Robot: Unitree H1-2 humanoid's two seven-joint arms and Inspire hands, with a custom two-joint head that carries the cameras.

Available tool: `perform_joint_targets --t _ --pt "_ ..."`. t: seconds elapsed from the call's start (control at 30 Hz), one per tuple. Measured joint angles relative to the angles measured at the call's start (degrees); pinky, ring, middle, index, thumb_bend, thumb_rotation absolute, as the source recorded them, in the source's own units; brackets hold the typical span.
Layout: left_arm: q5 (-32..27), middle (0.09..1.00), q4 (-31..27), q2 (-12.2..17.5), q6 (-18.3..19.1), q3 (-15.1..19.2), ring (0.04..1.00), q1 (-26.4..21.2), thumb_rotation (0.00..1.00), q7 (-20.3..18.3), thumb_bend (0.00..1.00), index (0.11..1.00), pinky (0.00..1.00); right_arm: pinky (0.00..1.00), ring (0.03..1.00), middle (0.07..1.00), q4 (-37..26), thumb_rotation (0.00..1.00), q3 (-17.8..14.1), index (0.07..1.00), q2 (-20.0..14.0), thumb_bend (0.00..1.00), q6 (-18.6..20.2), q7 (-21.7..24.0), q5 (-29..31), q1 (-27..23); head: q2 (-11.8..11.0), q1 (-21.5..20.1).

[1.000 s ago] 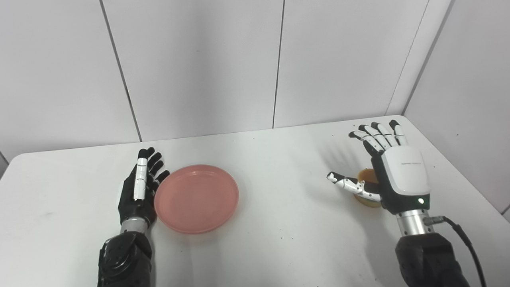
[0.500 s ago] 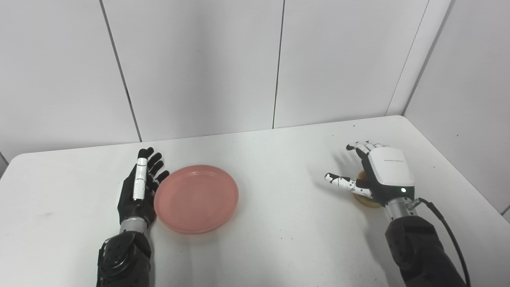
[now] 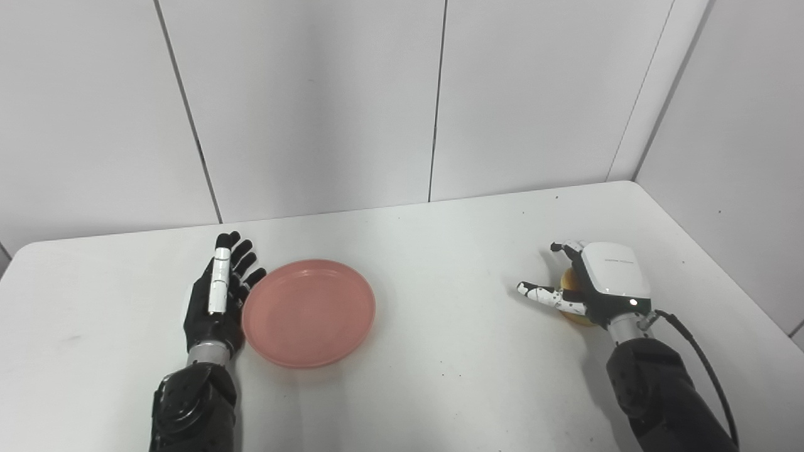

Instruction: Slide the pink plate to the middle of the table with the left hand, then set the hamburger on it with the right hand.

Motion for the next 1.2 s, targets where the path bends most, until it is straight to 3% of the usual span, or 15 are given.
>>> perform_joint_targets --t 0.2,0.5,0.73,0.8,0.93,1.0,1.07,1.1,1.13,1.2 --pt "-0.1 0.871 -0.4 0.0 1.2 0.2 0.897 -0.1 0.76 0.0 0.82 0.832 0.81 0.75 0.784 0.787 0.1 0.90 0.7 0.751 0.0 0.73 1.5 0.0 1.1 1.1 0.4 -0.1" --pt "-1.0 0.860 -0.5 0.0 1.8 0.2 0.893 -0.2 0.76 -0.1 0.82 0.830 0.80 0.74 0.784 0.796 0.0 1.00 2.0 0.761 -1.5 0.79 2.5 -0.1 1.2 1.8 0.7 -0.3" --pt "-1.0 0.869 -0.5 0.0 1.9 0.1 0.896 -0.2 0.76 -0.1 0.82 0.836 0.80 0.73 0.779 0.785 5.1 1.00 2.9 0.753 -2.0 0.84 1.1 -5.7 3.3 0.9 1.0 0.1" --pt "-1.0 0.866 -0.5 0.0 1.9 0.1 0.893 -0.2 0.77 -0.1 0.82 0.834 0.79 0.66 0.736 0.755 6.4 1.00 3.2 0.733 -2.1 0.82 0.5 -7.2 4.1 0.7 1.1 0.1" --pt "-1.1 0.861 -0.5 0.0 2.0 0.2 0.894 -0.2 0.76 -0.1 0.82 0.815 0.80 0.57 0.658 0.703 9.3 0.82 3.4 0.679 -2.1 0.77 -0.2 -10.6 5.2 -0.4 1.1 0.1" --pt "-1.1 0.863 -0.5 0.0 2.0 0.2 0.894 -0.2 0.76 -0.1 0.82 0.817 0.79 0.53 0.599 0.658 10.2 0.61 3.4 0.629 -2.1 0.72 -0.2 -10.9 5.4 -1.3 1.3 0.2" --pt "-1.1 0.864 -0.5 0.0 2.0 0.2 0.892 -0.2 0.76 -0.1 0.82 0.818 0.79 0.48 0.554 0.622 11.2 0.51 3.4 0.606 -2.1 0.70 -0.2 -11.7 5.7 -2.0 1.3 0.2" --pt "-1.1 0.866 -0.6 0.0 2.0 0.2 0.893 -0.2 0.76 -0.1 0.83 0.818 0.79 0.42 0.498 0.568 11.7 0.42 3.4 0.578 -2.1 0.68 -0.2 -12.0 6.2 -2.3 1.3 0.2" --pt "-1.2 0.866 -0.5 0.0 2.1 0.2 0.892 -0.2 0.76 -0.1 0.83 0.820 0.79 0.38 0.450 0.526 12.2 0.29 3.4 0.535 -2.0 0.60 -0.2 -12.7 6.9 -2.6 1.4 0.3" --pt "-1.2 0.862 -0.5 0.0 2.1 0.2 0.889 -0.2 0.76 -0.1 0.83 0.819 0.79 0.30 0.359 0.447 12.9 0.18 3.4 0.496 -2.0 0.53 -0.8 -13.8 8.6 -3.3 1.4 0.3"
